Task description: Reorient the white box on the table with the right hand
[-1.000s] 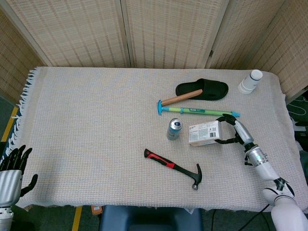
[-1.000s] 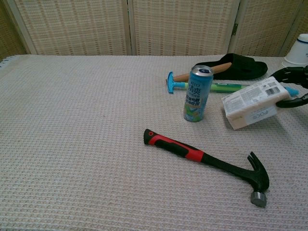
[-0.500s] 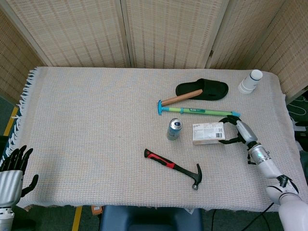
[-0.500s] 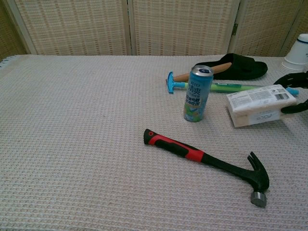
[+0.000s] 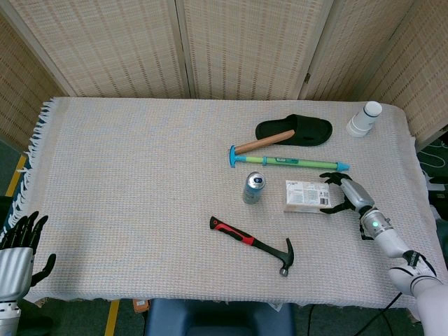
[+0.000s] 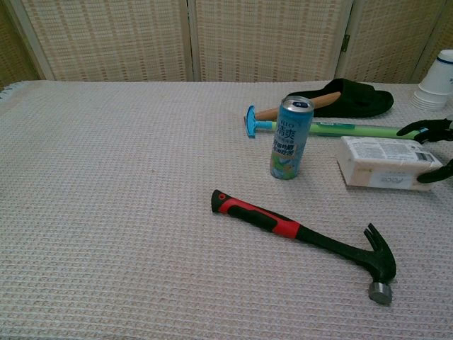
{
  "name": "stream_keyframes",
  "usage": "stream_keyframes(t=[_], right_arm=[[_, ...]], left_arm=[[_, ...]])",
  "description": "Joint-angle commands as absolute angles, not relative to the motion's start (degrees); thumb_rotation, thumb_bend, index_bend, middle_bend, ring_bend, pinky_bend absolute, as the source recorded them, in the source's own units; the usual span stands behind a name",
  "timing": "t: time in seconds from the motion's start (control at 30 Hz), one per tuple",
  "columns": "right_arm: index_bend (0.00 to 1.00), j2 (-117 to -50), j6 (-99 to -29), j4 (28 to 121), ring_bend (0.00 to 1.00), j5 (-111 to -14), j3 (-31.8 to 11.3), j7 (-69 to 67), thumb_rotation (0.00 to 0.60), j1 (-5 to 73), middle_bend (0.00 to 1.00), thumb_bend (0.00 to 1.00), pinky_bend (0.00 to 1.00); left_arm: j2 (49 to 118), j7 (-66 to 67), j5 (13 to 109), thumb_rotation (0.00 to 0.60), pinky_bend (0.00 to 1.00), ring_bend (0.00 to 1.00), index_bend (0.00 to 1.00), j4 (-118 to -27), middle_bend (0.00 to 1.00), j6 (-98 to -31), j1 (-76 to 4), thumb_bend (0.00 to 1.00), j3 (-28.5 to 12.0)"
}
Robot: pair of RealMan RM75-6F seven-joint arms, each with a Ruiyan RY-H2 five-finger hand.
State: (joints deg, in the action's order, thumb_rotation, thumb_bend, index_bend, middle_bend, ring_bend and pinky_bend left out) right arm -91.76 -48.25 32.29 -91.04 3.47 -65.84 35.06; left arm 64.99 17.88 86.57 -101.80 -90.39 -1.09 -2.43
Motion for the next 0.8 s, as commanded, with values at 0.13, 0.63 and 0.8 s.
stream_keyframes(t=[0.13,0.63,0.8], right_arm=[[0.00,-89.7,-48.7,36.1,0.00,-89.8,2.6,-61.8,0.600,35.1,0.04,0.09,0.00],[0.00,-62.4,-77.3,88.3,0.00,-84.6,1.4,-18.2,0.600,18.0,0.00,0.06,0.00],[0.00,-62.2,-90.0,93.5,0.00,-86.8,3.5,-5.1,0.600,9.2,0.00,0.06,0.00]], left_arm=[[65.0,17.9,86.6,0.600,0.15,0.00,0.10,-101.7,0.00,-90.5,-1.1,0.34,-2.5],[65.1,18.3,86.5,0.600,0.15,0.00,0.10,-101.9,0.00,-89.9,-1.3,0.34,-2.3],[65.3,18.6,86.5,0.600,0.15,0.00,0.10,-101.7,0.00,-89.6,-1.4,0.34,-2.1]])
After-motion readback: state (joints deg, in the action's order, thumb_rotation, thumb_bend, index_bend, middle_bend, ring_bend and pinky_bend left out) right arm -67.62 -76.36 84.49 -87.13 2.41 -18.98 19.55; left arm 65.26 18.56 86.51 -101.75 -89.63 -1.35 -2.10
